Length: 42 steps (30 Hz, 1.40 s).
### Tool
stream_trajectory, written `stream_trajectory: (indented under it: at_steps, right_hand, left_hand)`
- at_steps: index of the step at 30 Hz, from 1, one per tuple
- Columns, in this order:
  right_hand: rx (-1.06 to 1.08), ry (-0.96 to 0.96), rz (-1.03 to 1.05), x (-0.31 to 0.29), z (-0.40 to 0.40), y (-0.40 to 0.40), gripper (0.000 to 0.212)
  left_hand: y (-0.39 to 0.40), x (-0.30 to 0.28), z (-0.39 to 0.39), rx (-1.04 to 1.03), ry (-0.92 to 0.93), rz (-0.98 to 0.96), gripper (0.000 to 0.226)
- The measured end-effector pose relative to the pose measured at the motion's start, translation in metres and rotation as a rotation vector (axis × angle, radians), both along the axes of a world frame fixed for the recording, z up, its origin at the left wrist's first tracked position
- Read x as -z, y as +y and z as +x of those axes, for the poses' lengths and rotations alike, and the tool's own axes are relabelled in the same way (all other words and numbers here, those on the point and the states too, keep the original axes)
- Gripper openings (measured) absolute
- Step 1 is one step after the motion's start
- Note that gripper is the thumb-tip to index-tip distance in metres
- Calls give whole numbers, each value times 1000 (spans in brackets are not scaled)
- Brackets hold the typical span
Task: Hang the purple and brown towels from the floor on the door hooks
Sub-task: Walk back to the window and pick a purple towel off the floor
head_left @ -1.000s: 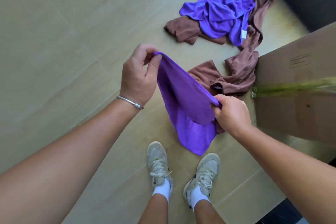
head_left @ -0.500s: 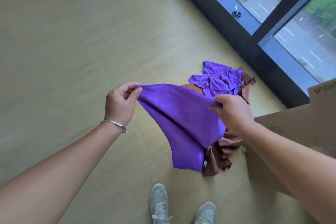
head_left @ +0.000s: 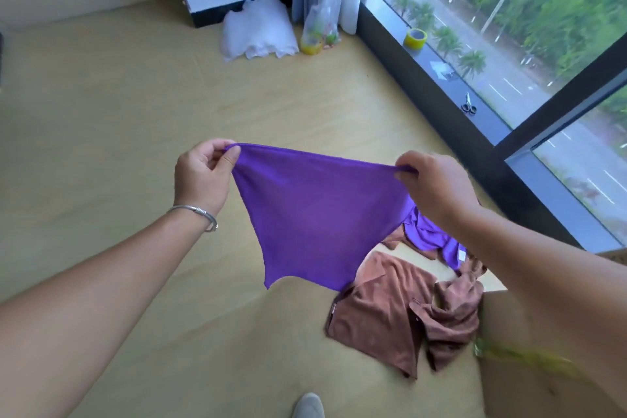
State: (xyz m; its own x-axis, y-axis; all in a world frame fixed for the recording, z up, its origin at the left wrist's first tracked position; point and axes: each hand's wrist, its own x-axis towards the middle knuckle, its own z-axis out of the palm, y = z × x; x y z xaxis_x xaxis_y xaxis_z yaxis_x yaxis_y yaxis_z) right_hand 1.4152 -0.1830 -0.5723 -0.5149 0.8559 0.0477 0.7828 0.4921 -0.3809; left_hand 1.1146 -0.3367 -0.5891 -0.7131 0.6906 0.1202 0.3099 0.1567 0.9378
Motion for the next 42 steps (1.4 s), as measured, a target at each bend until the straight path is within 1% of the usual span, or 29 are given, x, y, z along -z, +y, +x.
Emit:
stream_trajectory:
  at_steps: [3,9,13,17,20,23,26,31,33,35,36,38,39,41,42]
  right_hand:
    - [-7,69,19,-24,-23,1,8]
    - [-64,124,72,-55,-57,-7,7]
    - [-146,153,101,-59,-68,-24,10]
    - [-220,124,96,-45,-65,-47,16]
    - [-293,92,68,-23,-53,-72,16]
    - [-348,59,12,10,-33,-105,13]
    - [-380,-3,-73,49,-12,-140,11]
    - [-429,-102,-184,112,23,-187,10]
    - [-446,-136,-197,131,30,-200,14]
    - [-459,-109,-202,146,33,-209,31]
    - [-458,-91,-196,154,32,-213,35]
    - [-420,-112,-198,171,29,-219,23]
    - [-393,-127,-207,182,27,-220,20]
    - [-355,-150,-227,205,25,-218,31]
    - [-354,-184,-245,216,23,-216,32]
  left_hand:
    - [-3,-24,-23,-28,27,20,18]
    - [-29,-59,-53,-84,87,41,16]
    - [-62,-66,-59,-127,92,33,16]
    - [-110,-59,-49,-152,93,-40,19]
    - [-155,-39,-31,-143,93,-149,20]
    - [-199,-6,-8,-152,68,-267,19]
    - [-237,33,19,-167,14,-368,19]
    - [-288,100,59,-172,-85,-473,24]
    - [-301,124,69,-169,-111,-500,25]
    - [-309,146,74,-165,-134,-529,24]
    - [-312,157,75,-162,-142,-545,23]
    - [-315,179,74,-152,-156,-559,21]
    - [-314,189,72,-143,-164,-566,22]
    - [-310,210,67,-107,-173,-590,24]
    - [-307,221,64,-89,-178,-603,23]
